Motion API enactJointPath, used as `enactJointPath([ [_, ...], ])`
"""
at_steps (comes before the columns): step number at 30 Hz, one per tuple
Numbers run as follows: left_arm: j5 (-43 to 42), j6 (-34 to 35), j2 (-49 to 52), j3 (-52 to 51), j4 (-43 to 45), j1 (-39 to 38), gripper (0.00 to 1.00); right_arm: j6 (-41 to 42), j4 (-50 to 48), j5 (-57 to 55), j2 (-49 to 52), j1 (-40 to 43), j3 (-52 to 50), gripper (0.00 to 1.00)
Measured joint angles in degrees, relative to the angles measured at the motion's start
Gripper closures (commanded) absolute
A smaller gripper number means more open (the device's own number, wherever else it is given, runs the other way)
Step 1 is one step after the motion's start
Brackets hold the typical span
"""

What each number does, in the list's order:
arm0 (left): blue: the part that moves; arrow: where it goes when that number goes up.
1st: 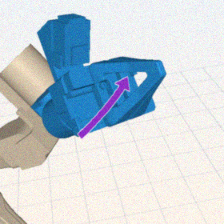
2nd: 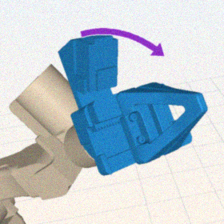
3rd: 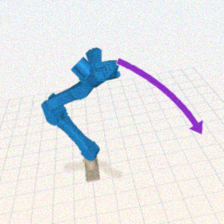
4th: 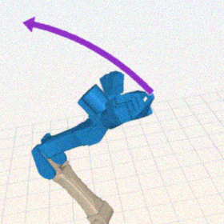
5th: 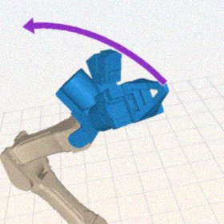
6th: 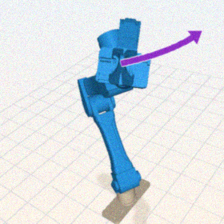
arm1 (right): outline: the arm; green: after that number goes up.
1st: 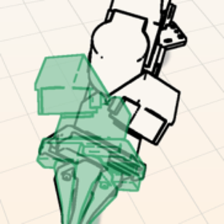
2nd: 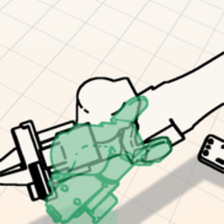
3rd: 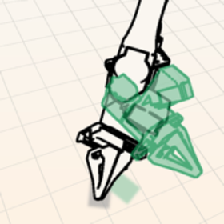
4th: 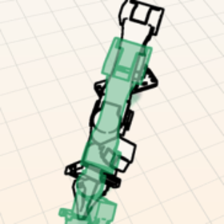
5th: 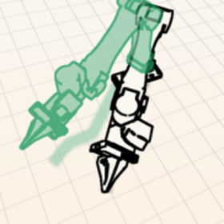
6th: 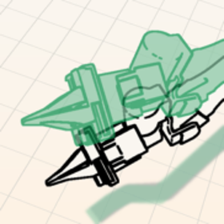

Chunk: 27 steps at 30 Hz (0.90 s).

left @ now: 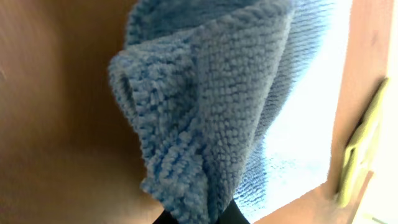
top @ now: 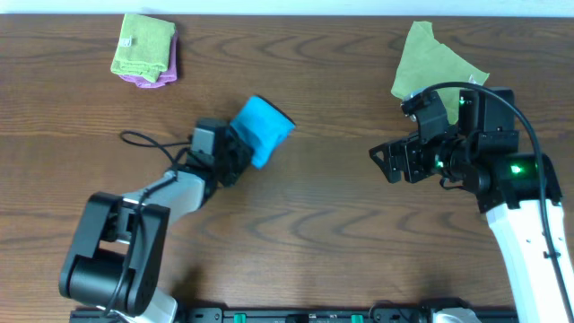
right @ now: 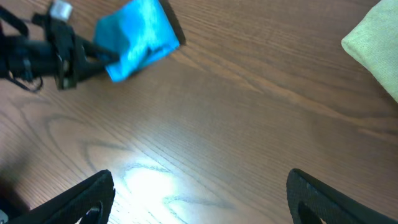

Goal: Fold the cloth
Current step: 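Carry the blue bundle with the left gripper toward the top-left stack, then lower the blue bundle onto the pink and green stack with the left gripper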

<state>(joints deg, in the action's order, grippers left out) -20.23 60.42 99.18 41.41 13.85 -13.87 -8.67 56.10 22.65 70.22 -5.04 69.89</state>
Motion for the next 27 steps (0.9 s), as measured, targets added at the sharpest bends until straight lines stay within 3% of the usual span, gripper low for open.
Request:
enactJointPath([
  [7,-0.4,-4.2,-6.3,13.3,0.1,5.8,0.94,-0.4,0.0,0.1,0.0,0.0,0.0,0.12],
  [12,3.3,-2.2,-8.2,21.7,3.7,9.6,0.94,-0.5,0.0,0.1,0.0,0.0,0.0,0.12],
  [19,13.6,1.5,-8.2,22.4,7.4,14.6,0.94,-0.5,0.0,0.1,0.0,0.0,0.0,0.13],
  [27,10.3,0.8,2.7,24.0,17.7,20.4,0.94,-0.6,0.1,0.1,0.0,0.0,0.0,0.14],
])
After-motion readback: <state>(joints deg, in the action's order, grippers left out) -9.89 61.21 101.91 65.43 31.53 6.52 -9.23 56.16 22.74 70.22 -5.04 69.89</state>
